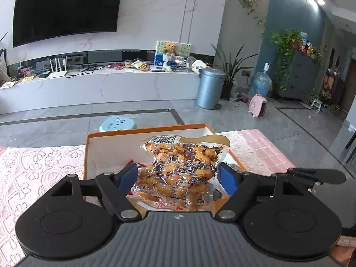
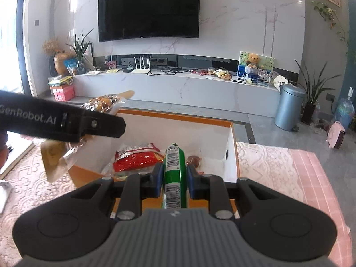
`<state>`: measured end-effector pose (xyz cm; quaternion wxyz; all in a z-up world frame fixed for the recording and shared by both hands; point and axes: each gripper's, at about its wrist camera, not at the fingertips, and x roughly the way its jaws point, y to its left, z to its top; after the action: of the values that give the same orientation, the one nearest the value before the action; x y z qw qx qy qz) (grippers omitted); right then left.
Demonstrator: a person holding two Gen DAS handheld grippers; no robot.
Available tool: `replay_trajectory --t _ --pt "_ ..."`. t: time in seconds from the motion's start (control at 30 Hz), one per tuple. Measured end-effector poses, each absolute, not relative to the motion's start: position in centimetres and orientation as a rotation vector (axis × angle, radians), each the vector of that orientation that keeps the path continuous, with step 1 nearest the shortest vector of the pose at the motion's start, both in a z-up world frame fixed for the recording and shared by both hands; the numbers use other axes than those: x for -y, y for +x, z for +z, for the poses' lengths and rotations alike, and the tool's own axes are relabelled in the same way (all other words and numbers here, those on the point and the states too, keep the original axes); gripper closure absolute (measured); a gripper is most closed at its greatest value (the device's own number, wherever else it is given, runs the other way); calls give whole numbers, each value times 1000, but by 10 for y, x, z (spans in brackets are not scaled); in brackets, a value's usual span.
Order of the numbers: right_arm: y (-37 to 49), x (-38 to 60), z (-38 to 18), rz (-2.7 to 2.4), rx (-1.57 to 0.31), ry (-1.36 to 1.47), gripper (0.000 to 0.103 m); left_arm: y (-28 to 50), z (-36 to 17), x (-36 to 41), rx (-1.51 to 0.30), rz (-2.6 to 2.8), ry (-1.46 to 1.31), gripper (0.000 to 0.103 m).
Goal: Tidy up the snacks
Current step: 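Carry the nut bag and green stick over the box with both tools, then open both tools to drop the nut bag and green stick into the box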
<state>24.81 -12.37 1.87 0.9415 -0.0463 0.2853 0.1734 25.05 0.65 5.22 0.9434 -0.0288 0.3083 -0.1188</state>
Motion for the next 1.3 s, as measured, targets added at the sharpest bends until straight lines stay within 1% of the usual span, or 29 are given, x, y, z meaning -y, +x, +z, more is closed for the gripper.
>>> replay_trajectory --t 0.27,0.47,0.67,0.9,0.93,1.0,1.03,1.13,1.23,1.3 --pt "306 111 -1 325 -652 -119 83 275 35 -10 -672 -210 -54 13" --pt "329 99 -21 334 -686 -173 83 291 21 -6 -695 -193 -9 13" --pt "349 87 -38 357 -735 -291 83 312 2 -4 -790 -147 35 13" --pt "371 84 -49 337 -819 -324 83 324 -15 -6 -880 -125 64 11" --pt "371 84 -49 334 -820 -323 83 323 -15 -7 -878 -131 64 14" --pt "367 83 -48 337 -806 -318 81 320 -15 -7 -873 -150 58 14" --pt "366 83 -48 340 -802 -318 76 320 -14 -8 -873 -143 55 13" --pt "365 82 -46 334 -799 -327 67 319 -9 -11 -866 -129 37 12" --pt "363 86 -40 338 -786 -317 60 317 -1 -13 -836 -116 20 12" --pt "358 90 -34 332 -767 -314 57 312 7 -15 -805 -107 7 12"
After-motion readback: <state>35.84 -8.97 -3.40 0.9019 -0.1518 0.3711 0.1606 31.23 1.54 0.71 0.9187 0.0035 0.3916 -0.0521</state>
